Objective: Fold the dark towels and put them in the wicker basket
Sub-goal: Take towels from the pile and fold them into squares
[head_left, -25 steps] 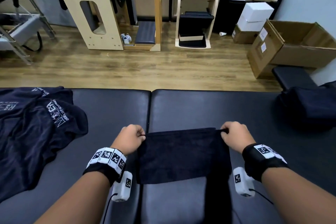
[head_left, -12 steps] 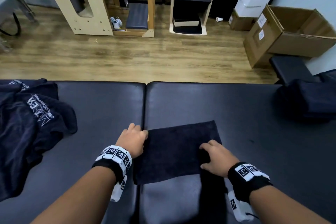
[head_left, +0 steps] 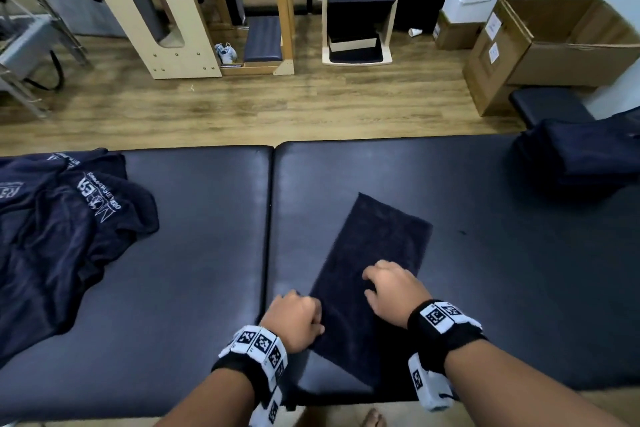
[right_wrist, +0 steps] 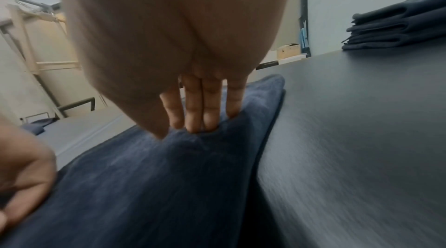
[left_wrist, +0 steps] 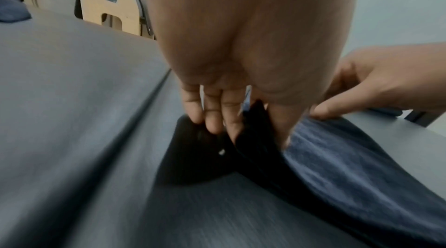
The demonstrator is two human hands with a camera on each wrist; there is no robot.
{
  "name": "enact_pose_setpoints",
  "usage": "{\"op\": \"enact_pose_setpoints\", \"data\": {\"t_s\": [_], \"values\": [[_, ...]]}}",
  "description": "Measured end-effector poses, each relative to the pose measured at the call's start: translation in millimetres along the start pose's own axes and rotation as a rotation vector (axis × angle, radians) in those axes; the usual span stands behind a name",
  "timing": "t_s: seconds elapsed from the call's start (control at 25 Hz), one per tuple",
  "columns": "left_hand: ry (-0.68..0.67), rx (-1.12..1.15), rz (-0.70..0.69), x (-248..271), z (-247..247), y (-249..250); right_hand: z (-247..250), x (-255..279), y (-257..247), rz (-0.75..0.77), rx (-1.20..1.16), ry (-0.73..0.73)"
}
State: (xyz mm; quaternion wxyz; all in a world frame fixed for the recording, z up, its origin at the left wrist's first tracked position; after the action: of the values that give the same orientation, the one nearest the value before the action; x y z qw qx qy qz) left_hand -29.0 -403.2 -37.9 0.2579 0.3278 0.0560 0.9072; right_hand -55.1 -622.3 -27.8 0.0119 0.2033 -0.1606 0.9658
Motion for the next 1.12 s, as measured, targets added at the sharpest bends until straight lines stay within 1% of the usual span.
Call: {"op": "enact_pose_setpoints", "data": {"t_s": [0.08,0.16,0.24,0.32,0.4,0.44,0.52,0.6,0.72,0.8,0.92,1.04,1.12], "values": [[-0.012,0.09,0.013,13,-18,13,-13,21,12,-0.012,0.02,-0.049],[-0.014,0.081,0.082,25,-24,16,-20,41,30,-0.054,-0.019,-0.022],[-0.001,-0.031,0.149,34,-23,19,-24,55,37,-0.052,-0.027,0.01],[0.047,-0.163,0.15,42,-18,32,-27,68,31,0.008,0.033,0.023],[0.082,-0.181,0.082,45,-17,45,-35,83,16,0.081,0.099,-0.006],[0.07,-0.169,0.034,44,-17,50,-41,91,10,0.091,0.116,-0.031],[0.02,-0.233,-0.048,40,-21,56,-52,105,2,0.049,0.104,-0.081],[0.018,-0.365,-0.08,35,-24,58,-57,109,0,0.015,0.124,-0.104],[0.02,-0.494,-0.141,24,-23,57,-54,100,-3,0.012,0.161,-0.118],[0.0,-0.526,-0.201,15,-16,56,-48,94,0,0.003,0.15,-0.139],[-0.035,-0.426,-0.232,4,7,56,-31,86,5,-0.008,0.107,-0.185],[-0.044,-0.196,-0.16,-16,43,55,1,72,12,-0.047,0.036,-0.156],[-0.046,-0.054,-0.124,-38,73,56,25,58,25,-0.111,-0.028,-0.106]]}}
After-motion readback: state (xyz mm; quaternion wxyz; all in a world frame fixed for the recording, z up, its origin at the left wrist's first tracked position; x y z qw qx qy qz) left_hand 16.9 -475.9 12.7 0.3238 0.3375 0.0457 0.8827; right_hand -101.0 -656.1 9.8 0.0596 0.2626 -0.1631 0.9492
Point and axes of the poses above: each hand's wrist, its own x-axis away from the middle knuckle, its own z-axis out of the back of the hand, y = z × x, the point moved 2 cm from there along -x, towards the middle knuckle, and after that the axes turned 1 degree about z, right-handed, at the moved point
